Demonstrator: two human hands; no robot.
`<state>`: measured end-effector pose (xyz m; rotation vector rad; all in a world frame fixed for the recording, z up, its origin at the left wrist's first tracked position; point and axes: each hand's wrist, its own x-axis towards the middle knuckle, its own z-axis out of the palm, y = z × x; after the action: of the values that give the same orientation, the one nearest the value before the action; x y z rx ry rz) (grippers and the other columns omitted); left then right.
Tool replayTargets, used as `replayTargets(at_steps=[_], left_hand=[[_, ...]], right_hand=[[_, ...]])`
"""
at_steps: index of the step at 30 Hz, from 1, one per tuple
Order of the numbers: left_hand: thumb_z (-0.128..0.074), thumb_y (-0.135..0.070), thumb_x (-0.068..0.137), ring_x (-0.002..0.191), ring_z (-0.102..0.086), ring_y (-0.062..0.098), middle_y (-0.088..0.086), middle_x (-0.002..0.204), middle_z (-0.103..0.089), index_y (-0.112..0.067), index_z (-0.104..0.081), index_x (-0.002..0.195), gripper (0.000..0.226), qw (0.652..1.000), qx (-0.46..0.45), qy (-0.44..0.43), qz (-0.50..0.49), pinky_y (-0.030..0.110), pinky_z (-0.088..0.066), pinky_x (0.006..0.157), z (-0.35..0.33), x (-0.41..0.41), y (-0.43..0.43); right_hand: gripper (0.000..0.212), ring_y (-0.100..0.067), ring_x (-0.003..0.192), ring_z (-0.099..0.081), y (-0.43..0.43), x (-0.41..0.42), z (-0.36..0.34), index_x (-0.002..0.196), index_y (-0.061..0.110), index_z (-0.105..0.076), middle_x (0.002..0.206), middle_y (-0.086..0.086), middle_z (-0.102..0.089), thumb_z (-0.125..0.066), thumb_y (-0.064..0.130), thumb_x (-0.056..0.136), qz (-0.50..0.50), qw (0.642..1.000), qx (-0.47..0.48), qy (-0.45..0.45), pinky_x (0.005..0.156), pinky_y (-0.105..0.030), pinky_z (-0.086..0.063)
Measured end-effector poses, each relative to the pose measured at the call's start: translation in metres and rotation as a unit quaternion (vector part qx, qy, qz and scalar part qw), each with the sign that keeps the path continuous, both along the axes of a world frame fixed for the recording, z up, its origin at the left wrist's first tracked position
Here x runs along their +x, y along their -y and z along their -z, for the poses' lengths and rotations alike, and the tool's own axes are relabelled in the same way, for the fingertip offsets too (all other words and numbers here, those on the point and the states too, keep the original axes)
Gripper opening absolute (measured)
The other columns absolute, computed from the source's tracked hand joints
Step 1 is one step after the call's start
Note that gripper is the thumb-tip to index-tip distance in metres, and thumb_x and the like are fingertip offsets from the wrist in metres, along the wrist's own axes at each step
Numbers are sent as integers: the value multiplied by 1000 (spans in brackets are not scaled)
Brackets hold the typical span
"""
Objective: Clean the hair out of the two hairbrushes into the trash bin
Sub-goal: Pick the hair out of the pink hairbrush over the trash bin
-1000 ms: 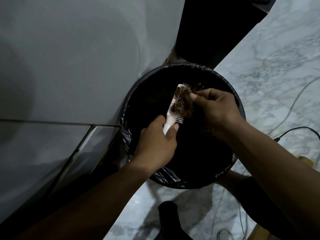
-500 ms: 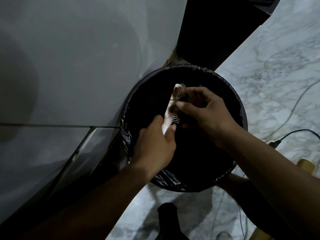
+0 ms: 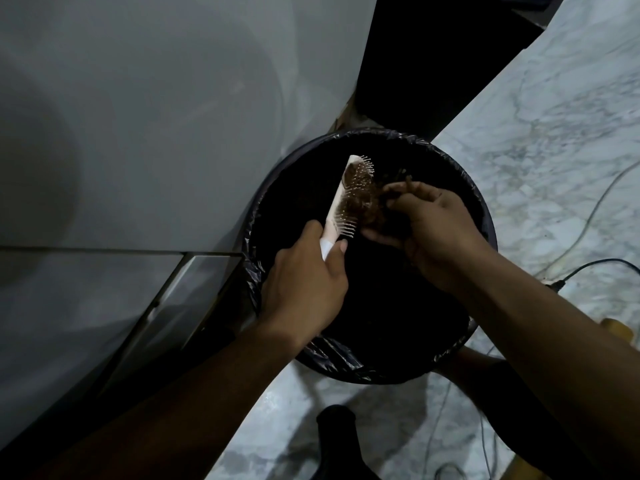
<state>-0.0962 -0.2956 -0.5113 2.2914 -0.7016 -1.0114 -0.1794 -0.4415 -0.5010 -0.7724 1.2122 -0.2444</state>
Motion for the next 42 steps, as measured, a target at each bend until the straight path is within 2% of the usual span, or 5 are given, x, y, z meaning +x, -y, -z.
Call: replayTargets(at_steps=[9,22,29,34,42], left_hand=[[-50,-38,101,75,-63,28,4,85,-63,-27,-43,100,13,999,26,23,35,36,-42,59,-5,-6,-1],[-49,-48,100,72,-64,31,3,78,-63,-27,-41,93,23,999,-9,23,25,47,-56,64,-5,-5,3],[-47,-50,101,69,-63,31,4,78,-62,-29,-40,94,23,999,3,22,39,46,-55,62,-6,-2,3],[-46,-49,102,72,-64,34,5,81,-64,-28,-41,97,22,999,10,35,38,48,-55,63,-7,-3,1],[-45,-48,103,79,-65,34,7,90,-67,-24,-45,112,26,997,15,48,63,42,-52,64,-10,-12,2]], right_hand=[[65,-16,96,-76,-14,-6,5,124,16,-59,110,1,-76,-90,30,69,-145,977,-151,-32,75,-40,-64],[7,-24,80,-74,-9,-3,6,86,-5,-64,90,-19,-73,-69,-1,90,-45,989,-141,-12,70,-36,-64],[14,-26,84,-76,-7,1,3,107,-3,-60,98,-16,-73,-50,-3,98,8,997,-73,-12,72,-40,-64],[47,-21,108,-71,-6,-1,-1,136,13,-51,126,-4,-66,-66,29,94,-40,998,-34,-16,83,-46,-63],[40,-19,93,-78,-12,-1,2,112,4,-74,102,-7,-80,-86,11,74,-50,980,-187,-38,88,-39,-62]])
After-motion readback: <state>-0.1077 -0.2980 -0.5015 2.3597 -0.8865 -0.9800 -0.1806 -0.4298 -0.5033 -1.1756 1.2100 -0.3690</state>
